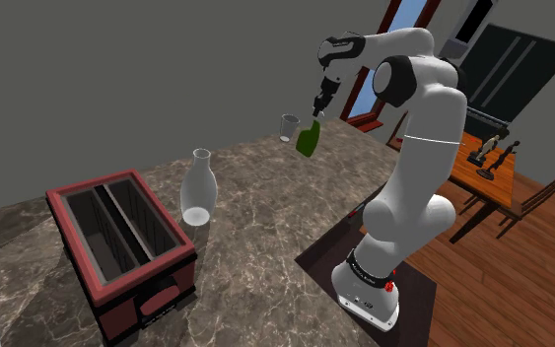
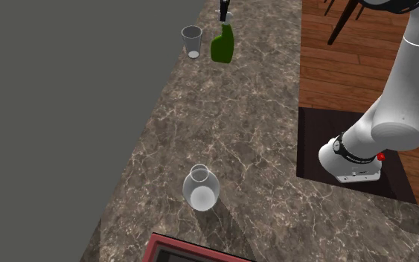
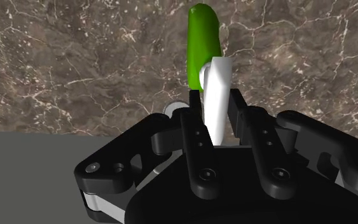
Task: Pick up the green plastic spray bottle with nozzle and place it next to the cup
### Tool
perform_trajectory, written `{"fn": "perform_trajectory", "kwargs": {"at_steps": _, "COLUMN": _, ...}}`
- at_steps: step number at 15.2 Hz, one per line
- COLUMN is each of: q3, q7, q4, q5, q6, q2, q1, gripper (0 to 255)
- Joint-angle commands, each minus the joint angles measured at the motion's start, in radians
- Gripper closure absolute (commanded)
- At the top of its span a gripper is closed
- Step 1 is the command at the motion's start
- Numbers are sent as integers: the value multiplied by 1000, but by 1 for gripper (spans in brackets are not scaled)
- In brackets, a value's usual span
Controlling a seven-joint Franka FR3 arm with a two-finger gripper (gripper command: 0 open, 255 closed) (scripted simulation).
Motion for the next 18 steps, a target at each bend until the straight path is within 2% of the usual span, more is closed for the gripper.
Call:
{"fn": "perform_trajectory", "kwargs": {"at_steps": 1, "q3": 0, "q7": 0, "q4": 0, "q5": 0, "q6": 0, "q2": 0, "q1": 0, "gripper": 255}}
{"fn": "perform_trajectory", "kwargs": {"at_steps": 2, "q3": 0, "q7": 0, "q4": 0, "q5": 0, "q6": 0, "q2": 0, "q1": 0, "gripper": 0}}
{"fn": "perform_trajectory", "kwargs": {"at_steps": 7, "q3": 0, "q7": 0, "q4": 0, "q5": 0, "q6": 0, "q2": 0, "q1": 0, "gripper": 0}}
{"fn": "perform_trajectory", "kwargs": {"at_steps": 11, "q3": -5, "q7": 7, "q4": 104, "q5": -7, "q6": -119, "q2": -15, "q1": -8, "gripper": 0}}
{"fn": "perform_trajectory", "kwargs": {"at_steps": 18, "q3": -5, "q7": 7, "q4": 104, "q5": -7, "q6": -119, "q2": -15, "q1": -8, "gripper": 0}}
